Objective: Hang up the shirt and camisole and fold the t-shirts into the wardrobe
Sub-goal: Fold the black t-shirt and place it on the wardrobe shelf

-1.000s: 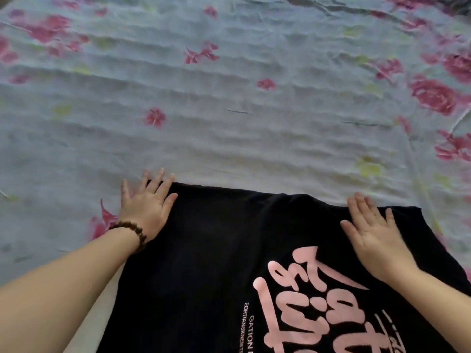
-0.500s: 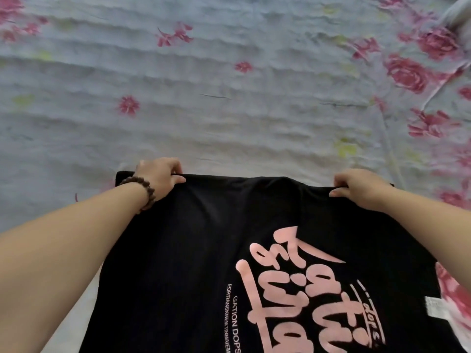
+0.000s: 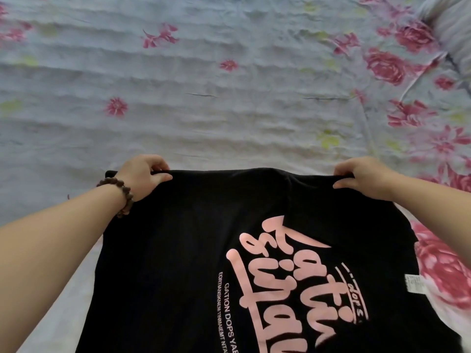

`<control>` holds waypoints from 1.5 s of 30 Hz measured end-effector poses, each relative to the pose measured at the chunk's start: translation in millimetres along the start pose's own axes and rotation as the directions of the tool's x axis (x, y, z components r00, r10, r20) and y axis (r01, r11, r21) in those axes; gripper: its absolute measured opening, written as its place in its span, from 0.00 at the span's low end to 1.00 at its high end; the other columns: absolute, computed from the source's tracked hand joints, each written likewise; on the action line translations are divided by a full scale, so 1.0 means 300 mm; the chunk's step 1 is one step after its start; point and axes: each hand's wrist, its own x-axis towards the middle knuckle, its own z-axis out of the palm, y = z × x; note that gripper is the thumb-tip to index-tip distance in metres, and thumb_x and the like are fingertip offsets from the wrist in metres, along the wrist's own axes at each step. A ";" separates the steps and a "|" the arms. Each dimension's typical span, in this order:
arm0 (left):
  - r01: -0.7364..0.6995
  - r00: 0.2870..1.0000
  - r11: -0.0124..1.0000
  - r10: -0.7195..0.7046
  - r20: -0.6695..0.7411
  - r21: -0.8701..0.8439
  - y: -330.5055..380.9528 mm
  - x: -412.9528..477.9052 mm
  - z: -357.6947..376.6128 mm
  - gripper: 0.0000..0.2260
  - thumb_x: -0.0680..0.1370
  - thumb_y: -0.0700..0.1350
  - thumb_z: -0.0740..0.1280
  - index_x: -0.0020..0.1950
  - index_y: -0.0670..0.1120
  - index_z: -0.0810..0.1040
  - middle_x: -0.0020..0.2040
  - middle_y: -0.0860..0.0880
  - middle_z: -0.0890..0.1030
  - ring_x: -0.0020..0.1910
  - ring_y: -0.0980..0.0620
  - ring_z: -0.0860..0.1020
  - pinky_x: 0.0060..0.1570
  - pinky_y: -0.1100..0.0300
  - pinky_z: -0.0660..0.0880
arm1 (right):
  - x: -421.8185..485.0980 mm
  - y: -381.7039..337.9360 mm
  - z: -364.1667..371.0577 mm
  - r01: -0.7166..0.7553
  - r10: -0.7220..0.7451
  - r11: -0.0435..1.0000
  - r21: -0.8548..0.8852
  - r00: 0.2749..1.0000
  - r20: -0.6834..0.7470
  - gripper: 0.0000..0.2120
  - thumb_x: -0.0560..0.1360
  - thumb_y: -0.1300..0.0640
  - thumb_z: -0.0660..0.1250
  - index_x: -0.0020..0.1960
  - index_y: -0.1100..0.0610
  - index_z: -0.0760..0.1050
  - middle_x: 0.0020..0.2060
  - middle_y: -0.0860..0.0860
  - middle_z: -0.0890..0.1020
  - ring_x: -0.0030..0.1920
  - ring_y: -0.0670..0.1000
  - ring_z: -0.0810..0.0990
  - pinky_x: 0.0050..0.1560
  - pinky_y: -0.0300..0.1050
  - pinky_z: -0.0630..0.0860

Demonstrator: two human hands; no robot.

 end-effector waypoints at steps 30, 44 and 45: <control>-0.026 0.965 1.000 0.022 0.262 0.014 0.000 -1.037 0.082 0.09 0.70 0.39 0.75 0.39 0.52 0.79 0.39 0.52 0.79 0.40 0.57 0.76 0.40 0.70 0.67 | -0.971 -0.062 0.462 0.039 -0.039 0.999 -0.006 0.999 0.011 0.05 0.71 0.58 0.71 0.45 0.54 0.78 0.41 0.49 0.76 0.46 0.52 0.75 0.45 0.46 0.70; -0.104 0.921 0.989 0.057 0.384 0.103 -0.056 -1.265 0.220 0.11 0.72 0.42 0.74 0.40 0.58 0.75 0.36 0.55 0.74 0.37 0.57 0.74 0.39 0.66 0.67 | -1.180 -0.068 0.701 0.007 -0.013 0.984 -0.181 0.999 -0.033 0.08 0.71 0.62 0.66 0.46 0.52 0.71 0.41 0.48 0.72 0.45 0.51 0.70 0.42 0.43 0.58; -0.109 0.921 0.989 0.062 0.384 0.103 -0.056 -1.270 0.229 0.11 0.72 0.43 0.74 0.40 0.57 0.75 0.36 0.55 0.74 0.37 0.57 0.74 0.39 0.66 0.68 | -1.182 -0.070 0.712 0.002 -0.010 0.981 -0.196 0.999 -0.040 0.08 0.71 0.63 0.65 0.48 0.53 0.72 0.42 0.48 0.73 0.46 0.52 0.71 0.43 0.43 0.58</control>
